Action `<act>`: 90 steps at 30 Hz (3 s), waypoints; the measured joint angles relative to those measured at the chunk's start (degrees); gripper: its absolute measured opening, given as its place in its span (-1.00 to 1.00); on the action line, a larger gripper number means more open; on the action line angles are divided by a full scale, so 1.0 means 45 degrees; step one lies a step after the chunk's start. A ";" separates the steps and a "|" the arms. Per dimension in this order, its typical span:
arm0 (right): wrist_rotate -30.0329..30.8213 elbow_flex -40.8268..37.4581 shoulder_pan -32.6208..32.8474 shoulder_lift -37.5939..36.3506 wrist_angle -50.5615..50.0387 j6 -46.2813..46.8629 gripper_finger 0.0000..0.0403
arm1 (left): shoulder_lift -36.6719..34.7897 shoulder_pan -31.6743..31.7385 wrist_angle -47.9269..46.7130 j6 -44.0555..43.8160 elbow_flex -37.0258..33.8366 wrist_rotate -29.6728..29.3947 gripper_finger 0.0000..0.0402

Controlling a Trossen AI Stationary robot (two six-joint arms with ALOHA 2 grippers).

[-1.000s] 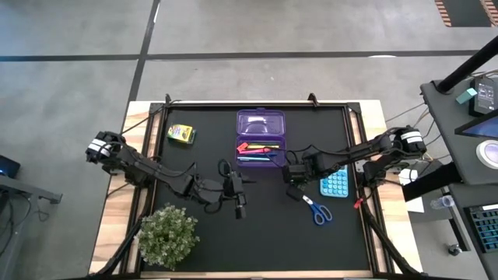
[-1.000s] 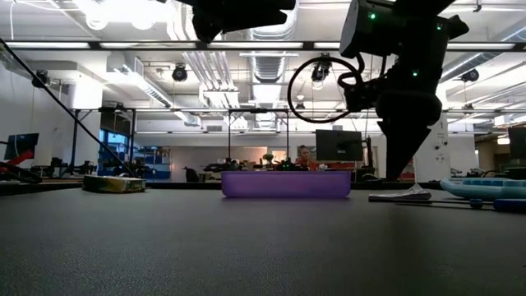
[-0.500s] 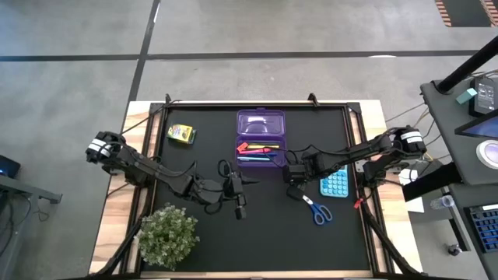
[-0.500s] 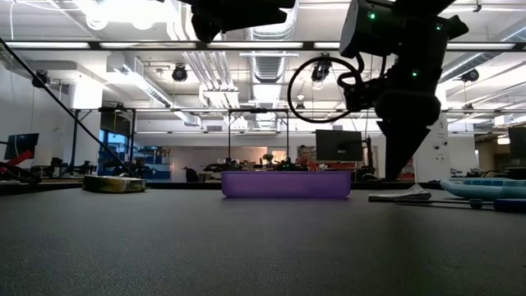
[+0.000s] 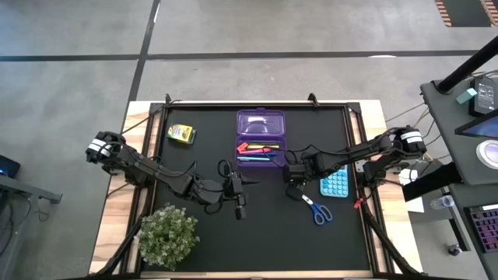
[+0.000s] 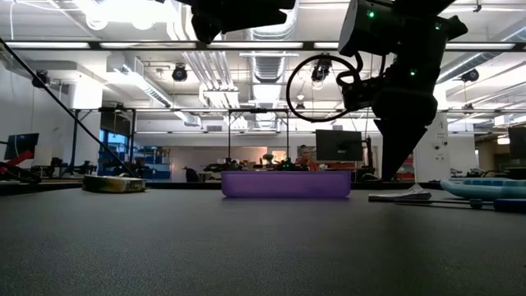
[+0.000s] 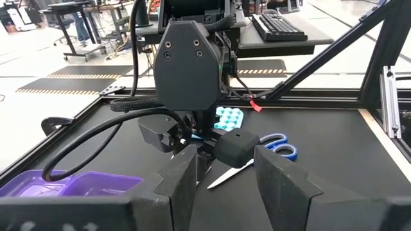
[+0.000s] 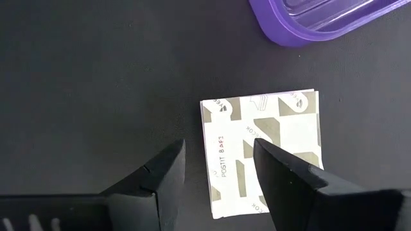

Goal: Pack school essentials
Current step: Put the white notepad into the purple box

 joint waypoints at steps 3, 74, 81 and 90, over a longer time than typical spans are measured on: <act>0.0000 0.0000 0.0000 0.0000 0.0000 -0.0011 -0.14 | 0.0000 0.0000 -0.0004 0.0000 -0.0002 0.0014 -0.31; 0.0223 -0.0155 -0.0063 0.0010 -0.0812 0.1198 0.09 | 0.0005 0.0015 0.0008 -0.0005 -0.0005 -0.0010 -0.31; 0.0209 -0.0240 -0.0058 0.0052 -0.0631 0.1357 0.09 | 0.0005 0.0019 0.0011 -0.0003 -0.0010 -0.0005 -0.31; 0.0582 -0.0877 -0.0083 0.0107 0.1083 0.1242 0.09 | 0.0005 0.0019 0.0009 -0.0001 -0.0010 0.0000 -0.31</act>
